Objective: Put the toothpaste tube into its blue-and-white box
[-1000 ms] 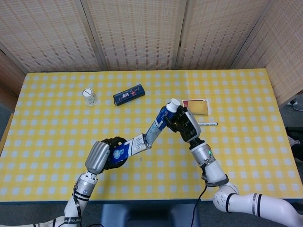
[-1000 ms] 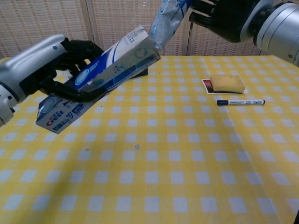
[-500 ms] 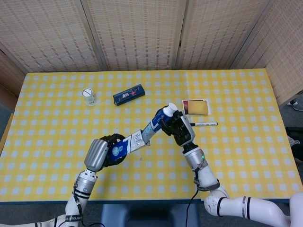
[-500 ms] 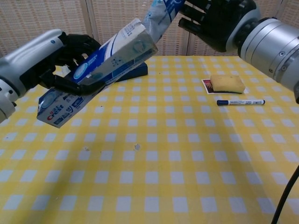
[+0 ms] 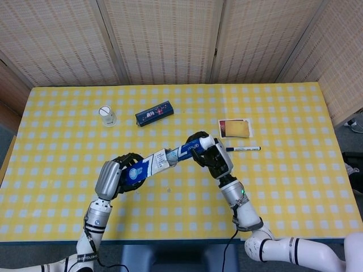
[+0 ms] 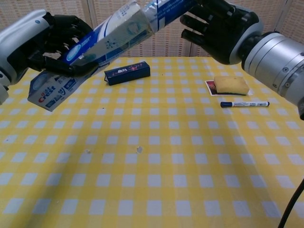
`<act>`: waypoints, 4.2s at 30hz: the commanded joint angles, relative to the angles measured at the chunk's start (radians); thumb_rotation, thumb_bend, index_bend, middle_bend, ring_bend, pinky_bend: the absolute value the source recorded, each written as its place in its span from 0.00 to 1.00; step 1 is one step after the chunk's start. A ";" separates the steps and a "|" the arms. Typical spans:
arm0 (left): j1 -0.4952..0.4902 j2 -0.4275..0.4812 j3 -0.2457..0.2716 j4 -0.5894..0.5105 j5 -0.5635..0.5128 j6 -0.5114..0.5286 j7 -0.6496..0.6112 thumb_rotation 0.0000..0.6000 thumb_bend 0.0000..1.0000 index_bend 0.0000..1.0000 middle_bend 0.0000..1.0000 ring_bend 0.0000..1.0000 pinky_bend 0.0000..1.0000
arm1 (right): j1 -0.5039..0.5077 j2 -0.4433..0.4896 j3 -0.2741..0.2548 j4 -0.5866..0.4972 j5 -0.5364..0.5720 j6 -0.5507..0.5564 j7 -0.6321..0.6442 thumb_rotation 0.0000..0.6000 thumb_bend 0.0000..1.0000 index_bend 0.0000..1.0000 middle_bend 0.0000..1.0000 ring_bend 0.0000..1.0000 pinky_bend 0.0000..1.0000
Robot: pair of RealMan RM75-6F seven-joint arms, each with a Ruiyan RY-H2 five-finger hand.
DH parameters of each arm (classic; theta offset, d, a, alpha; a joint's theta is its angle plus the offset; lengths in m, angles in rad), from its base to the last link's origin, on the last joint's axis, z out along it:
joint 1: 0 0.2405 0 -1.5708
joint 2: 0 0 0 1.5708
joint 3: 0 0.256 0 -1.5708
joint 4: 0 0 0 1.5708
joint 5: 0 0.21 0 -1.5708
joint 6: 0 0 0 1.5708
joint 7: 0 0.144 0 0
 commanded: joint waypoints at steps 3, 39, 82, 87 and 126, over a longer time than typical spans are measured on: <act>0.003 0.003 -0.007 -0.002 0.000 0.010 -0.014 1.00 0.35 0.58 0.67 0.57 0.55 | 0.001 -0.003 -0.012 0.017 0.004 -0.023 0.011 1.00 0.65 0.72 0.53 0.71 0.92; -0.007 -0.008 -0.006 -0.014 0.014 0.021 -0.003 1.00 0.35 0.58 0.67 0.58 0.55 | 0.032 -0.046 -0.061 -0.003 -0.074 -0.042 -0.092 1.00 0.65 0.40 0.29 0.49 0.64; 0.014 -0.029 -0.070 0.049 0.041 0.133 -0.195 1.00 0.35 0.60 0.68 0.58 0.55 | -0.009 0.093 -0.139 0.025 -0.229 0.133 -0.018 1.00 0.47 0.00 0.00 0.06 0.07; 0.020 -0.074 -0.085 0.075 0.056 0.183 -0.300 1.00 0.35 0.58 0.68 0.58 0.55 | -0.013 0.113 -0.154 0.017 -0.252 0.157 -0.048 1.00 0.47 0.00 0.00 0.07 0.06; 0.015 -0.177 -0.042 0.269 0.091 0.197 -0.422 1.00 0.35 0.58 0.68 0.57 0.55 | 0.093 0.158 -0.137 -0.137 -0.268 0.134 -0.272 1.00 0.46 0.00 0.00 0.09 0.06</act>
